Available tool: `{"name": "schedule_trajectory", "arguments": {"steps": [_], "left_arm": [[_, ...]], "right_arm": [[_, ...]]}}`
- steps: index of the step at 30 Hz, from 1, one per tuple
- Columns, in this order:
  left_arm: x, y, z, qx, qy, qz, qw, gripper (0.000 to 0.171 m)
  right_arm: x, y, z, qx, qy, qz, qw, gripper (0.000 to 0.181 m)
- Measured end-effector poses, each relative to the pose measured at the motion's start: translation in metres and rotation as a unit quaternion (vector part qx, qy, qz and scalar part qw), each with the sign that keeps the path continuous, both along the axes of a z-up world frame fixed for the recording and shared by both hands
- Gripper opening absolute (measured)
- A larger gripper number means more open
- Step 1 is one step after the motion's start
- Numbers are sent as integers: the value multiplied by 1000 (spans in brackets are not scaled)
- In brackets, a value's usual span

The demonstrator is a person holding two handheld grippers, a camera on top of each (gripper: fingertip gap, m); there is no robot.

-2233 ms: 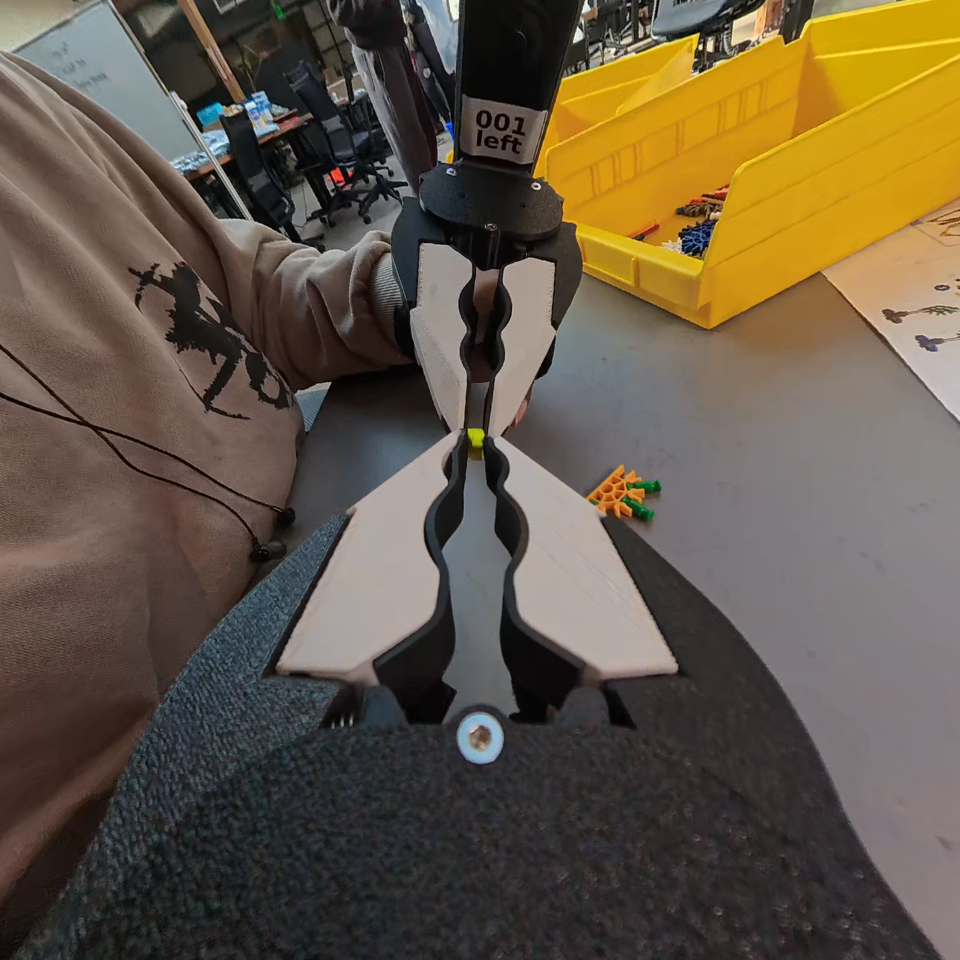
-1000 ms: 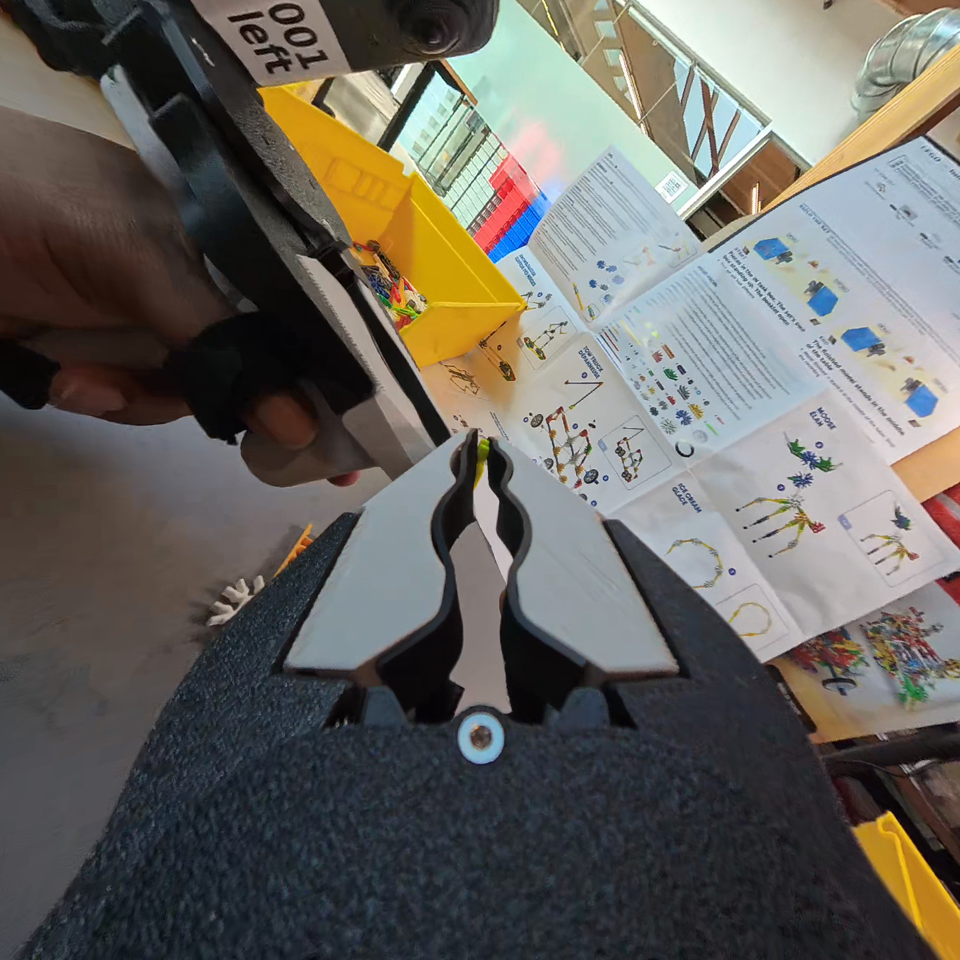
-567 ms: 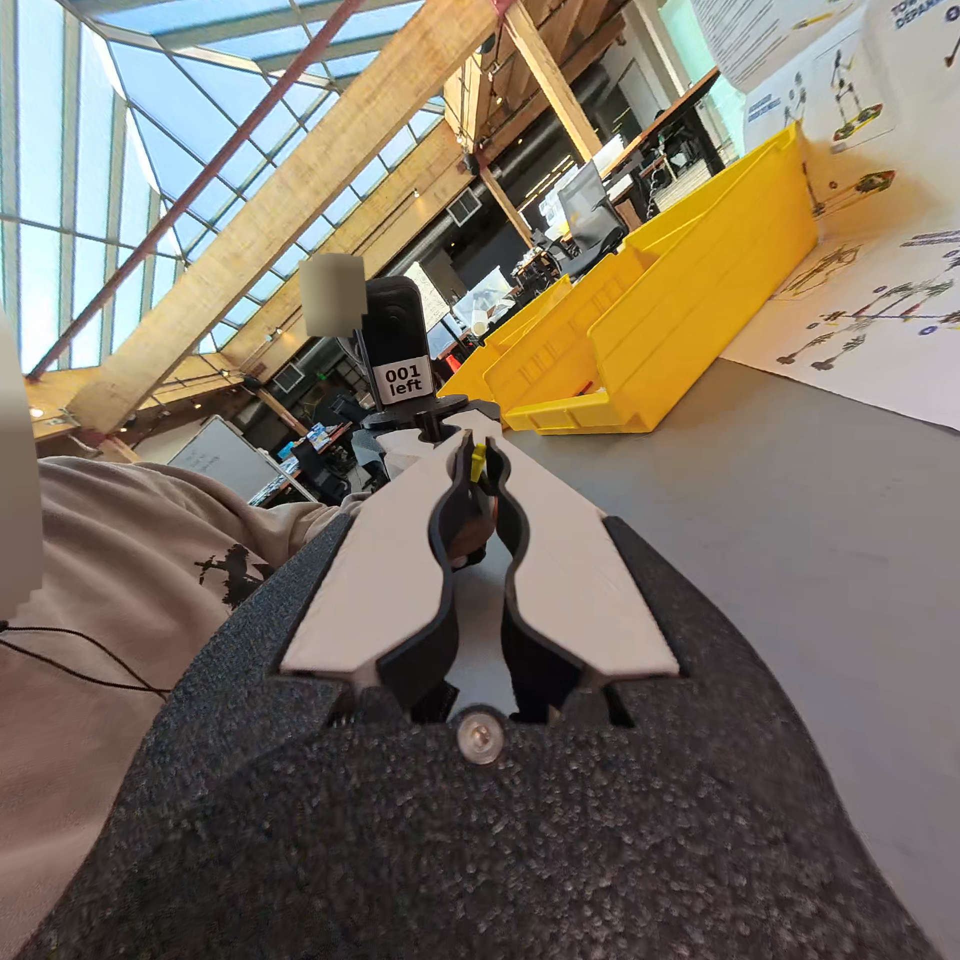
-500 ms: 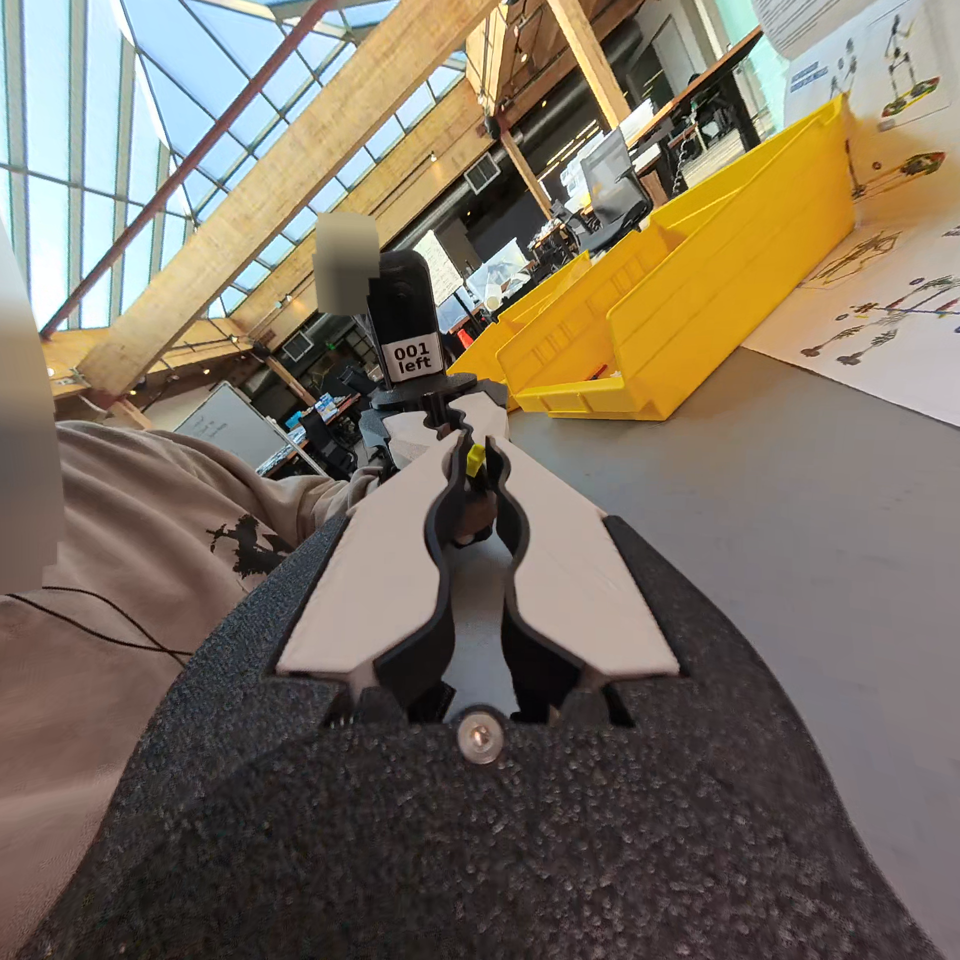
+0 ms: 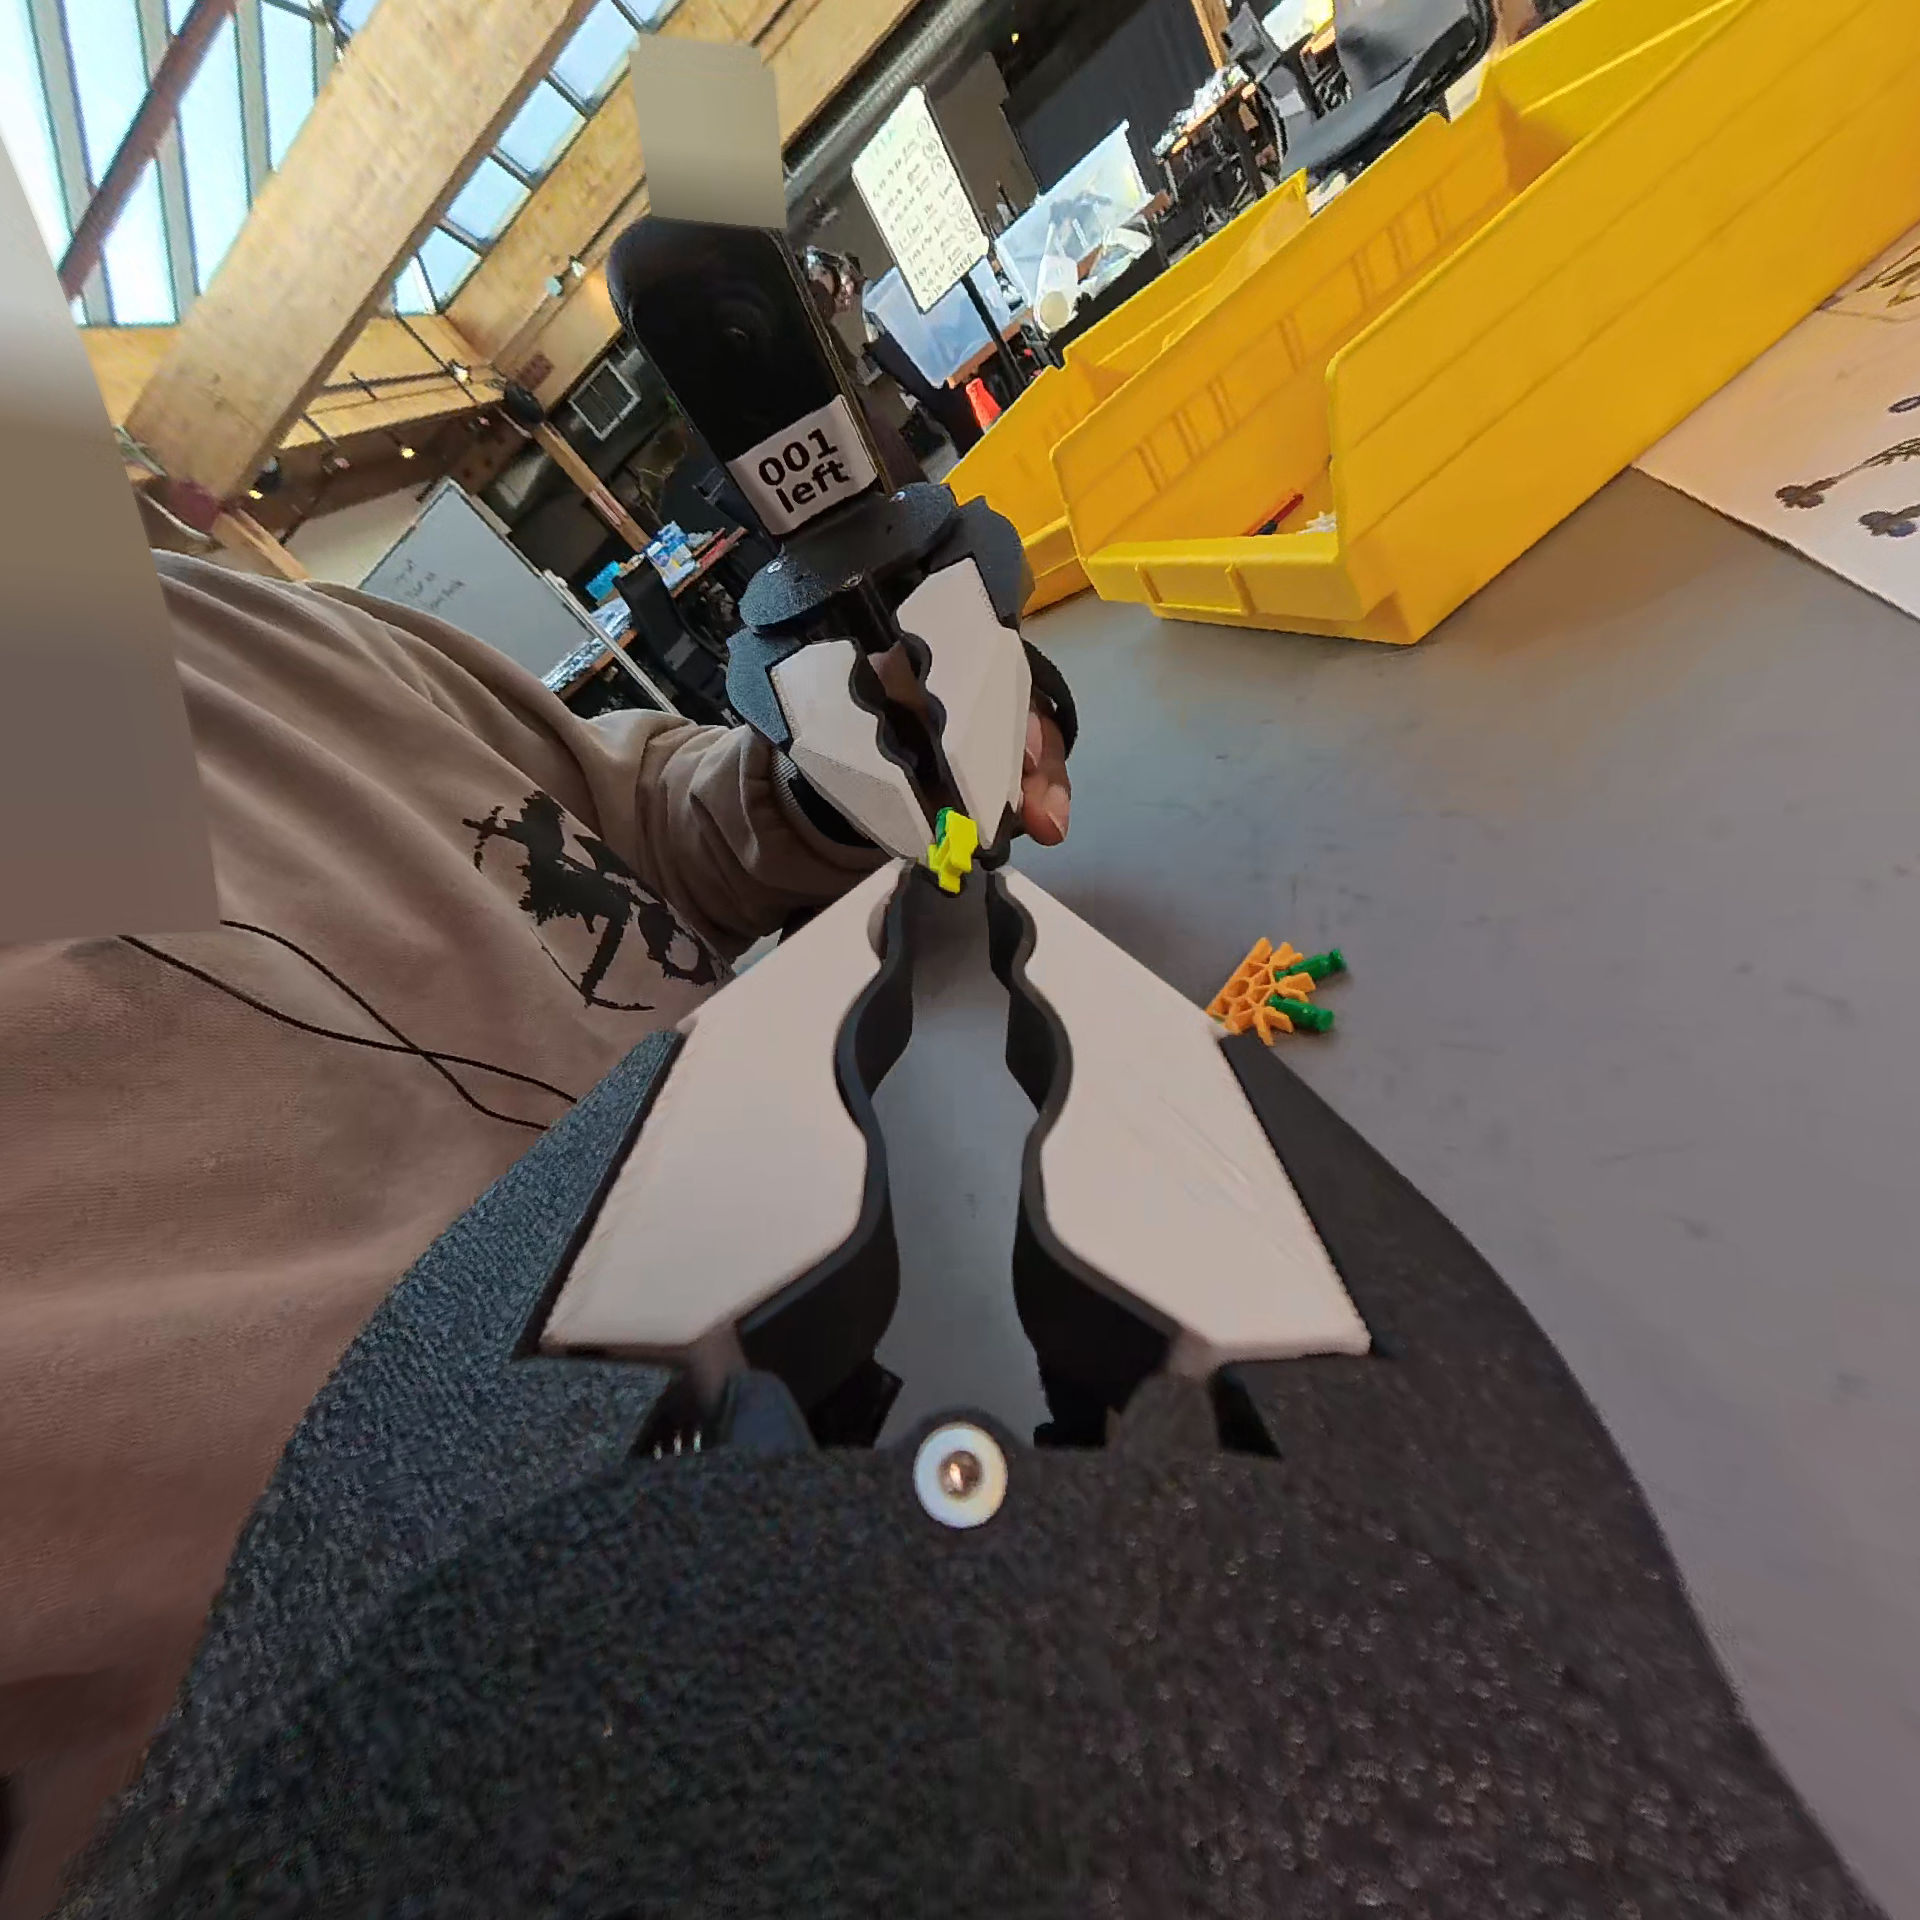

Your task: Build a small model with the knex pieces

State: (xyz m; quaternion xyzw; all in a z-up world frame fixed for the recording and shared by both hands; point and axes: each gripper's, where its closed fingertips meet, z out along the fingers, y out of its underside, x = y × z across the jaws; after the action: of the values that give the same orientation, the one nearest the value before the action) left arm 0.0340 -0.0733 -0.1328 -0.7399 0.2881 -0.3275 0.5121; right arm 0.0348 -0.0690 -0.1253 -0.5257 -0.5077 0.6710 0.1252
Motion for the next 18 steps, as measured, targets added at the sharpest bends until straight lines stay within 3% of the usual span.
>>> {"name": "schedule_trajectory", "arguments": {"steps": [11,18], "left_arm": [[3,-1,-6,-6,2,-10,1000,4],[4,-8,8,-84,-133,-55,986,15]], "right_arm": [[-2,-5,-2,-20,4,17,1000,4],[-1,-6,-1,7,16,17,1000,3]]}}
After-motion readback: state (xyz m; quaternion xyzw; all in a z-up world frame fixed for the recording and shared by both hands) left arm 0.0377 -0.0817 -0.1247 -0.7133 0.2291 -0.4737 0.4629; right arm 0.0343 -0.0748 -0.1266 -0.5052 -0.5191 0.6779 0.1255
